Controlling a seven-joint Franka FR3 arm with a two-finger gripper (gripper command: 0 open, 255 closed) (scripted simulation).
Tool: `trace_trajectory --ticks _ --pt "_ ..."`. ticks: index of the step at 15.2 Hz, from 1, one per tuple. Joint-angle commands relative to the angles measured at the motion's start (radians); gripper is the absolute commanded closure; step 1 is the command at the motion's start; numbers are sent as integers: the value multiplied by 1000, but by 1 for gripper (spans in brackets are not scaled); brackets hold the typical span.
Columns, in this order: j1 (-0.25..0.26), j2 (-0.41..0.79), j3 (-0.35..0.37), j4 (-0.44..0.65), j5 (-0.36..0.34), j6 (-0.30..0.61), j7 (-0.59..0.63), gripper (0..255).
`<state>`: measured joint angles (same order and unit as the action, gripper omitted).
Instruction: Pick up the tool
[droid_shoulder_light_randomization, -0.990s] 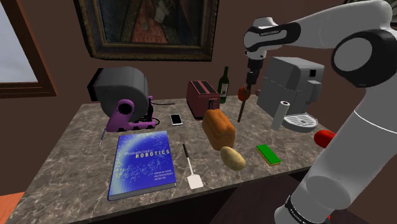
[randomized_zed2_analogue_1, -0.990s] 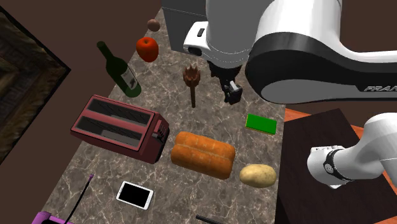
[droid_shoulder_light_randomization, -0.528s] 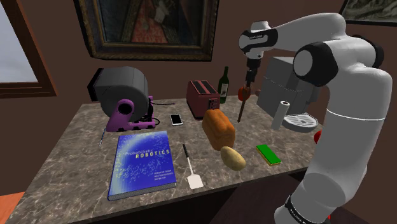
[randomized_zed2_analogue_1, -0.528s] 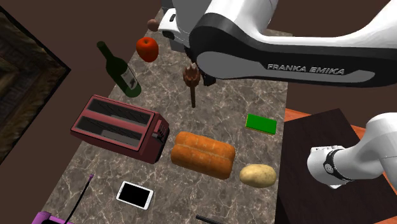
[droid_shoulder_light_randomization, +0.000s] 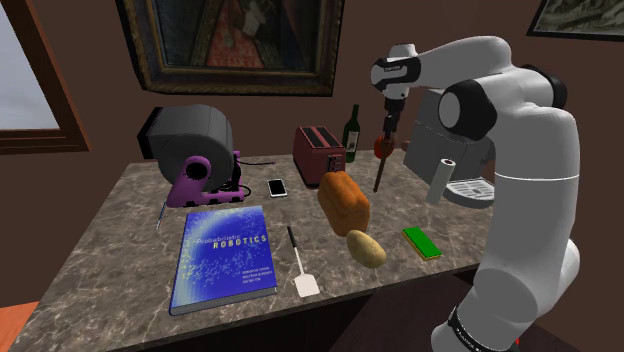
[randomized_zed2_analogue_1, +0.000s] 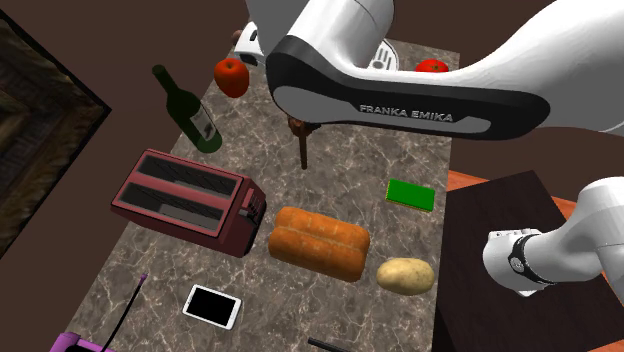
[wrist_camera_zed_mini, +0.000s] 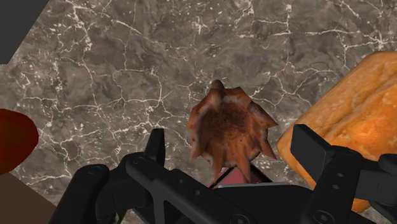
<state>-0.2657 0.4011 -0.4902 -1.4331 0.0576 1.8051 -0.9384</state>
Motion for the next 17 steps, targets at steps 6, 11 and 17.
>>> trace_trajectory --ticks 6,11,17 --pt "4 2 2 -43 1 45 3 255" --pt "4 3 2 -42 1 45 3 255" --pt "0 1 0 -5 0 6 0 255"
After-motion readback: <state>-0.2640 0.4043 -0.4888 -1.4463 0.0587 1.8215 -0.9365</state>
